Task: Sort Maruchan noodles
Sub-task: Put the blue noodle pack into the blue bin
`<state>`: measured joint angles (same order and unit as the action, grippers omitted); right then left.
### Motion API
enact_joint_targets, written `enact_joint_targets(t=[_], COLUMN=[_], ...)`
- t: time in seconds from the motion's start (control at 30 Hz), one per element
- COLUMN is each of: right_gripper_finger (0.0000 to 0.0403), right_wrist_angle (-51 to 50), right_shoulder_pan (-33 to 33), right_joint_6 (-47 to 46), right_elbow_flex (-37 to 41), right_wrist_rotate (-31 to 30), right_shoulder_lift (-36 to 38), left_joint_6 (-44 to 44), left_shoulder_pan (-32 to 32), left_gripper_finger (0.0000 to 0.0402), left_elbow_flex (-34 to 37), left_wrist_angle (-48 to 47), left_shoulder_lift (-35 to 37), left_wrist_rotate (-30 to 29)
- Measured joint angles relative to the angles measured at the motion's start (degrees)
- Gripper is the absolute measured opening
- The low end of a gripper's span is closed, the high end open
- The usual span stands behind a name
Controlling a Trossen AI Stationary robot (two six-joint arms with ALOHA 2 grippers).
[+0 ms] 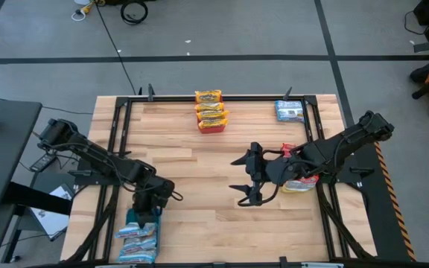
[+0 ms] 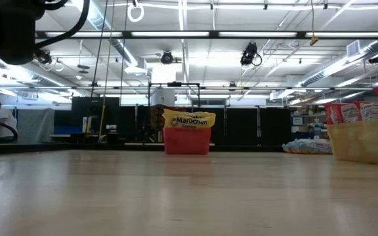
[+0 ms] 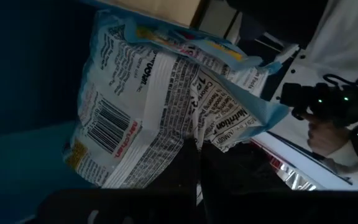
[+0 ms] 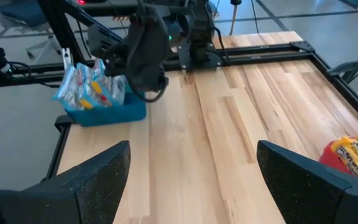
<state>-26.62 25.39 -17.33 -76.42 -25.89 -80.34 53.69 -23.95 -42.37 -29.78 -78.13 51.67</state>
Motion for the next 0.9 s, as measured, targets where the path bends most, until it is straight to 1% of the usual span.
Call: enact_joint_targets(t=[0.1, 0.17, 0.27, 0.33, 0.43, 0.53, 0.6, 0.7, 0.77, 0.8, 0.9], right_gripper_finger=[0.0354, 0.0354, 0.0354, 0.0354, 0.0352, 0.0349, 0.0348, 0.0348, 0.0348, 0.0348, 0.0348], right_wrist_angle=[-1.2, -1.8, -5.1, -10.7, -23.0, -35.8, -43.4, -51.1, -53.0, -53.1, -49.8], right_shoulder_pan=[-0.3, -0.4, -0.4, -1.2, -4.1, -9.5, -14.4, -23.0, -29.1, -32.1, -40.5], right_joint_6=[-0.7, -1.0, -3.2, -7.5, -17.6, -28.5, -35.3, -42.1, -41.6, -39.2, -27.3], right_elbow_flex=[0.0, 0.0, 0.0, 0.0, 0.0, 0.0, 0.0, 0.0, 0.0, 0.0, 1.4], right_wrist_rotate=[0.0, -0.6, -3.5, -5.0, -5.6, -5.6, -5.2, -5.7, -5.9, -5.2, -2.4], right_shoulder_lift=[0.0, 0.0, 0.0, 0.1, 0.7, 0.9, 0.9, 0.9, 0.9, 0.9, 0.9], left_joint_6=[-0.3, -1.2, -2.6, -2.5, -1.2, -0.1, 0.0, 0.1, 1.0, 2.0, 7.0], left_shoulder_pan=[-0.1, -0.1, -0.2, -0.4, -0.4, -0.4, -0.3, 0.3, 0.5, 0.6, 0.5], left_gripper_finger=[0.0006, 0.0009, 0.0035, 0.0056, 0.0087, 0.0119, 0.0142, 0.0174, 0.019, 0.0196, 0.0202], left_elbow_flex=[0.0, 0.0, 0.0, 0.0, 0.0, 0.0, -0.1, -0.1, -0.1, -0.1, -0.1], left_wrist_angle=[0.2, 0.2, 0.1, 0.2, 0.2, -0.1, -1.1, -3.4, -3.9, -4.0, -4.1], left_shoulder_lift=[0.0, 0.0, 0.0, 0.0, 0.0, 0.0, 0.0, 0.6, 2.1, 3.2, 7.7], left_wrist_rotate=[0.0, -2.1, -5.7, -7.2, -7.9, -7.9, -7.7, -6.5, -5.7, -5.6, -7.2])
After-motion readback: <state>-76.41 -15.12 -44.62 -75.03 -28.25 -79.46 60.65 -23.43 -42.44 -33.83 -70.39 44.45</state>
